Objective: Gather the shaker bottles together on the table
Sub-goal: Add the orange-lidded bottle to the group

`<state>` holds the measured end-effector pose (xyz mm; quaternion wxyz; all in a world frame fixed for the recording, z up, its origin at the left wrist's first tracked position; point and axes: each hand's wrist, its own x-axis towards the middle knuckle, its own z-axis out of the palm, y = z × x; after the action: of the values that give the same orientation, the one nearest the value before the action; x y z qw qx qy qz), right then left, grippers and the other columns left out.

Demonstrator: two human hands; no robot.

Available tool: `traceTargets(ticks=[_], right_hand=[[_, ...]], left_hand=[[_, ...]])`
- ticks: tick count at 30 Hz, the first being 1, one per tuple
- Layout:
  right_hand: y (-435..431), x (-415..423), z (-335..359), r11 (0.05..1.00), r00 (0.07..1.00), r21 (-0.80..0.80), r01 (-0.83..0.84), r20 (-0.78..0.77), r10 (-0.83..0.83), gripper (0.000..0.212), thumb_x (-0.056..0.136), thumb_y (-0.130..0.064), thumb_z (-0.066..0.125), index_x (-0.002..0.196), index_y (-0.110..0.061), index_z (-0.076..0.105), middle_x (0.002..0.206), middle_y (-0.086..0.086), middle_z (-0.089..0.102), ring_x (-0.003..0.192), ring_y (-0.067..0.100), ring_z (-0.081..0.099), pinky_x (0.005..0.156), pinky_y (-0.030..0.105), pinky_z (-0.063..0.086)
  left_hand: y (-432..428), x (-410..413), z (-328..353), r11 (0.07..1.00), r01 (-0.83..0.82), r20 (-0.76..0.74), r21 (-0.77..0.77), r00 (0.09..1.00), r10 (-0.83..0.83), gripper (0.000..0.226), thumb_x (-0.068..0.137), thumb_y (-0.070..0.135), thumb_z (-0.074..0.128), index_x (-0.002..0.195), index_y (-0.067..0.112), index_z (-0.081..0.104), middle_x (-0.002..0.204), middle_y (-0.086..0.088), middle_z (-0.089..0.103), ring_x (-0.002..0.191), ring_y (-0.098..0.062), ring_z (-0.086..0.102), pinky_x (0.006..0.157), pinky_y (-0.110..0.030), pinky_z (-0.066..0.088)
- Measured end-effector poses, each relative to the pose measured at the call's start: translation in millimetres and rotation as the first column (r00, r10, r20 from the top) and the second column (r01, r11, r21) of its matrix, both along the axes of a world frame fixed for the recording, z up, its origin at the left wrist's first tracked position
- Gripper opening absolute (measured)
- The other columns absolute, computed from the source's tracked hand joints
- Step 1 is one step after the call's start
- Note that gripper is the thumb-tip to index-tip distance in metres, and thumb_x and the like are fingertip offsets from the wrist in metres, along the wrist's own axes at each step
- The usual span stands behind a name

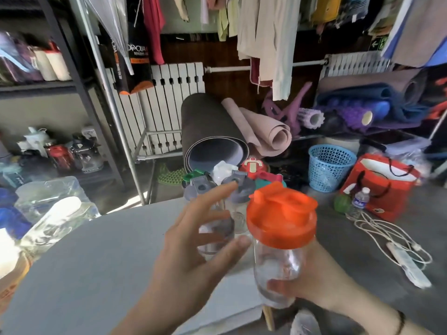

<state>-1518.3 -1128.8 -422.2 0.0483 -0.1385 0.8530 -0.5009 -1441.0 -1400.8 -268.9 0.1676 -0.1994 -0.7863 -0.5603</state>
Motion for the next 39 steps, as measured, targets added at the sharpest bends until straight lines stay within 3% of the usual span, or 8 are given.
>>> traceTargets(ticks=[5, 8, 11, 16, 26, 32, 37, 39], right_hand=[[-41.3, -45.3, 16.4, 0.994, 1.0, -0.108, -0.003, 0.018, 0.005, 0.108, 0.054, -0.025, 0.109, 0.14, -0.036, 0.044, 0.129, -0.007, 0.067, 0.11, -0.009, 0.068, 0.101, 0.02, 0.061], [-52.4, -57.8, -1.6, 0.994, 0.998, -0.091, 0.056, 0.032, -0.053, 0.104, 0.054, -0.017, 0.104, 0.128, -0.046, 0.038, 0.131, -0.003, 0.064, 0.11, -0.009, 0.07, 0.094, 0.019, 0.061], [-67.9, -63.2, -1.4, 0.983, 0.989, -0.114, 0.144, 0.048, -0.139, 0.103, 0.058, -0.018, 0.101, 0.133, -0.034, 0.032, 0.119, -0.015, 0.061, 0.107, 0.003, 0.066, 0.092, 0.029, 0.059], [-76.4, -69.8, -14.0, 0.98, 0.983, -0.092, 0.179, 0.05, -0.175, 0.092, 0.076, 0.002, 0.093, 0.133, -0.028, 0.028, 0.109, -0.03, 0.045, 0.098, -0.006, 0.055, 0.076, 0.008, 0.041], [-82.4, -71.6, -22.9, 0.966, 0.975, -0.134, 0.22, 0.064, -0.213, 0.097, 0.074, 0.002, 0.095, 0.135, -0.031, 0.027, 0.127, -0.006, 0.052, 0.123, 0.019, 0.056, 0.097, 0.029, 0.047], [-82.2, -63.7, -24.6, 0.979, 0.984, -0.105, 0.172, 0.061, -0.167, 0.096, 0.078, -0.004, 0.094, 0.135, -0.034, 0.023, 0.121, -0.017, 0.051, 0.121, 0.017, 0.056, 0.084, 0.013, 0.047], [-82.6, -60.3, -23.3, 0.983, 0.989, -0.115, 0.14, 0.063, -0.134, 0.098, 0.079, -0.006, 0.094, 0.137, -0.037, 0.022, 0.135, -0.005, 0.047, 0.125, 0.016, 0.055, 0.097, 0.026, 0.047], [-82.3, -59.8, -22.9, 0.982, 0.99, -0.14, 0.13, 0.066, -0.121, 0.101, 0.074, -0.005, 0.097, 0.137, -0.039, 0.025, 0.135, -0.007, 0.048, 0.119, 0.009, 0.057, 0.092, 0.014, 0.047]], left_hand=[[-31.5, -28.6, -43.8, 0.888, -0.331, -0.183, -0.318, 0.941, 0.286, 0.043, 0.085, 0.051, 0.061, 0.127, 0.059, 0.061, 0.129, 0.044, 0.056, 0.123, 0.012, 0.059, 0.098, -0.018, 0.056], [-39.7, -41.4, -59.5, 0.814, -0.367, -0.155, -0.45, 0.93, 0.334, 0.045, 0.087, 0.048, 0.065, 0.131, 0.047, 0.055, 0.138, 0.011, 0.06, 0.13, -0.03, 0.065, 0.099, -0.036, 0.049], [-38.2, -52.5, -65.1, 0.768, -0.32, -0.056, -0.556, 0.936, 0.349, 0.062, 0.093, 0.026, 0.083, 0.133, 0.051, 0.043, 0.157, -0.005, 0.058, 0.143, -0.039, 0.055, 0.105, -0.04, 0.048], [-34.0, -59.3, -67.7, 0.775, -0.256, -0.007, -0.578, 0.951, 0.309, 0.067, 0.092, 0.031, 0.075, 0.137, 0.053, 0.03, 0.163, -0.002, 0.05, 0.147, -0.034, 0.052, 0.111, -0.044, 0.053], [-37.8, -60.9, -87.7, 0.773, -0.289, -0.083, -0.565, 0.952, 0.295, 0.08, 0.093, 0.014, 0.087, 0.137, 0.055, 0.035, 0.167, -0.006, 0.046, 0.144, -0.037, 0.055, 0.114, -0.04, 0.048], [-35.7, -61.5, -95.8, 0.76, -0.346, -0.133, -0.55, 0.935, 0.33, 0.085, 0.082, 0.013, 0.096, 0.139, 0.047, 0.042, 0.157, -0.011, 0.058, 0.13, -0.043, 0.066, 0.093, -0.052, 0.065], [-33.2, -60.9, -99.9, 0.744, -0.375, -0.155, -0.553, 0.924, 0.35, 0.089, 0.077, 0.014, 0.1, 0.141, 0.044, 0.046, 0.152, -0.012, 0.063, 0.125, -0.044, 0.07, 0.081, -0.05, 0.069], [-32.5, -60.1, -101.2, 0.741, -0.381, -0.166, -0.553, 0.922, 0.35, 0.09, 0.077, 0.015, 0.1, 0.142, 0.044, 0.046, 0.152, -0.012, 0.063, 0.125, -0.045, 0.07, 0.08, -0.051, 0.07]])
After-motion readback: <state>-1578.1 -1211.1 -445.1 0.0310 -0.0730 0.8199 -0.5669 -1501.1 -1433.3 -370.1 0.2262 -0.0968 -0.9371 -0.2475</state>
